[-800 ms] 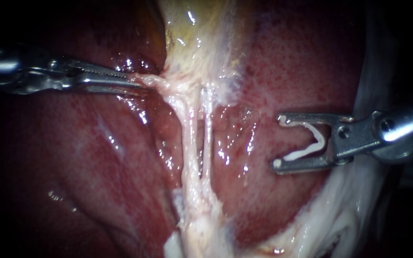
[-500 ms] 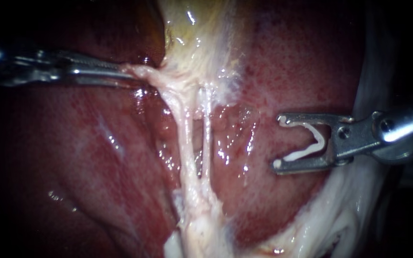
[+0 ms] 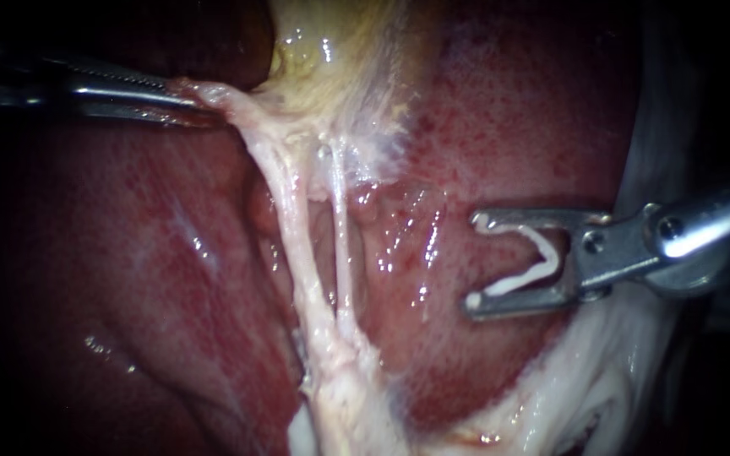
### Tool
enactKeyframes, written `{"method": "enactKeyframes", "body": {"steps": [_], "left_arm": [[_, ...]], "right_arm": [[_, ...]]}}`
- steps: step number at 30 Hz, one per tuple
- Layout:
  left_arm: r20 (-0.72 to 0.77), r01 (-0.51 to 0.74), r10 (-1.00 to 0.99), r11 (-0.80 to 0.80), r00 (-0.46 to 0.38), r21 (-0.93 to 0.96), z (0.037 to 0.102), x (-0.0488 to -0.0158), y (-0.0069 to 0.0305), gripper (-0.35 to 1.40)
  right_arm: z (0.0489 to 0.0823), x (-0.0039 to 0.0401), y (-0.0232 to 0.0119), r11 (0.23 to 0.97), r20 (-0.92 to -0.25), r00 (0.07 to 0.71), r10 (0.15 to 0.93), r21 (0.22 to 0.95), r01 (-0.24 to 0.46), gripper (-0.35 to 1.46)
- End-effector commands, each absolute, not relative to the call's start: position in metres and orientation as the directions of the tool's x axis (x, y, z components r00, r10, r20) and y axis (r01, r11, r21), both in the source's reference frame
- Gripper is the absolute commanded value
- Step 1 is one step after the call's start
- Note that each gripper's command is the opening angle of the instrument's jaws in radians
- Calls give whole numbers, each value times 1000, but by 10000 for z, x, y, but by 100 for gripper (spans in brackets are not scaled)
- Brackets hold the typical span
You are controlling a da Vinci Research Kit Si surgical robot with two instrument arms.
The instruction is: Clipping first clip left tube
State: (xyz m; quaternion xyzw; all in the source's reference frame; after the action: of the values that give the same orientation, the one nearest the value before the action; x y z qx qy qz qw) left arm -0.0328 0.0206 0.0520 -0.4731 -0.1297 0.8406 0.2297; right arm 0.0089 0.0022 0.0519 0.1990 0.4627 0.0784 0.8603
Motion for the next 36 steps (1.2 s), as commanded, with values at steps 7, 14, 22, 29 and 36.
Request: {"method": "enactKeyframes", "body": {"steps": [7, 14, 22, 29, 36], "left_arm": [[-736, -267, 509, -861, -447, -433, 521, -328, 206, -35], [-736, -266, 508, -861, -447, -433, 523, -329, 204, -35], [-737, -264, 507, -862, -447, -433, 525, -329, 204, -35], [-737, -263, 507, -862, -447, -433, 526, -329, 204, -35], [-737, -263, 507, -862, -447, -433, 526, -328, 203, -35]], "right_arm": [[538, 144, -5, 855, -762, 490, 424, 515, 60, 48], [564, 183, -6, 804, -749, 415, 516, 590, 65, 49], [603, 187, -9, 761, -712, 404, 574, 646, 59, 49], [636, 186, -21, 738, -688, 409, 600, 673, 50, 50], [639, 192, -24, 692, -686, 401, 607, 704, 157, 48]]}}
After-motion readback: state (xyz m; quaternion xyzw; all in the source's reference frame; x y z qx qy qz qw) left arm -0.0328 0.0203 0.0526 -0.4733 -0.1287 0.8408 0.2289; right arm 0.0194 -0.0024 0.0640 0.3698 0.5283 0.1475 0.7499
